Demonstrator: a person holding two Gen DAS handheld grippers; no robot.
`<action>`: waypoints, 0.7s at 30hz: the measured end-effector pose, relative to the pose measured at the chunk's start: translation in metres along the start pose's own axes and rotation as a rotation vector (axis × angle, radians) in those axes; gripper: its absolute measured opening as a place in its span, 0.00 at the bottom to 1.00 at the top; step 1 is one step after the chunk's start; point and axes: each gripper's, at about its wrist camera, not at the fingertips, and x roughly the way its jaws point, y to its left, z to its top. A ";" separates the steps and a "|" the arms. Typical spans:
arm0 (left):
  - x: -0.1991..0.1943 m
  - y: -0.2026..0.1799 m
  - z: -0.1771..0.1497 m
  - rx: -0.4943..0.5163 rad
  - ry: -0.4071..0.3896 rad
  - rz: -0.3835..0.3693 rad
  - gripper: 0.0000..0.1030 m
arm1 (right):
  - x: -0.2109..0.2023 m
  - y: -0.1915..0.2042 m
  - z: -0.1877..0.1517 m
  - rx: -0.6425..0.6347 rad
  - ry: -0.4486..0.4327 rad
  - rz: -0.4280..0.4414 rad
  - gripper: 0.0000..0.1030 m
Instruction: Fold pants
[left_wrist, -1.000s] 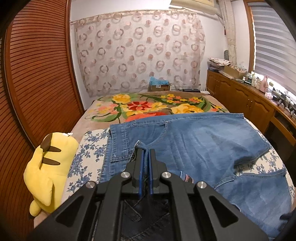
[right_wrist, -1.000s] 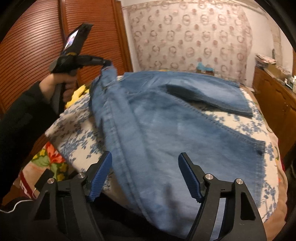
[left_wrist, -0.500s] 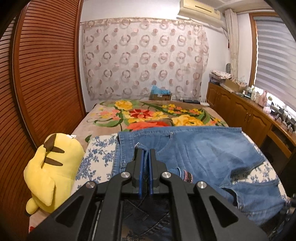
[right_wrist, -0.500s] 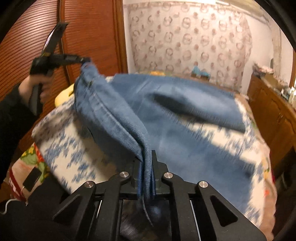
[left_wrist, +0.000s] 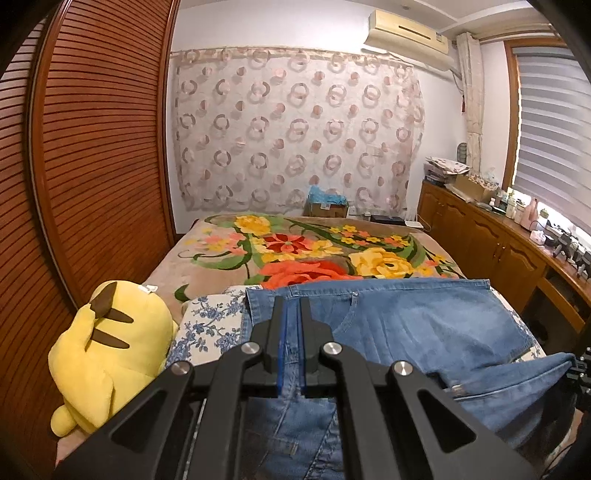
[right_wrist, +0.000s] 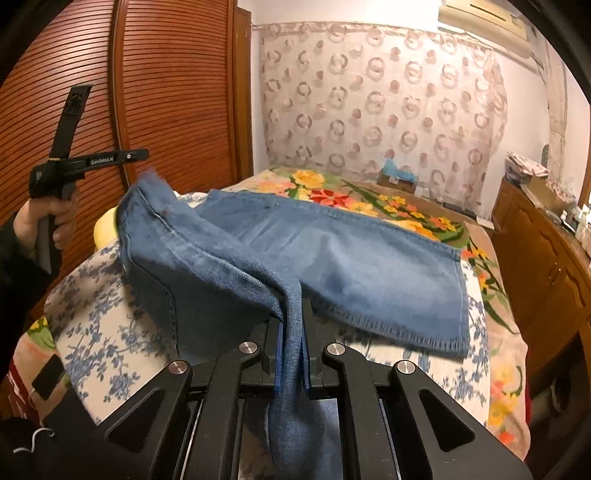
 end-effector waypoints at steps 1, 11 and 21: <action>0.000 0.000 0.000 0.004 -0.001 0.002 0.01 | 0.001 -0.001 0.002 -0.002 0.001 0.001 0.05; 0.037 -0.006 -0.017 0.031 0.100 0.011 0.06 | 0.018 -0.014 0.005 -0.007 0.015 -0.001 0.05; 0.068 -0.003 -0.034 0.064 0.243 -0.020 0.41 | 0.026 -0.016 0.003 0.000 0.028 -0.002 0.05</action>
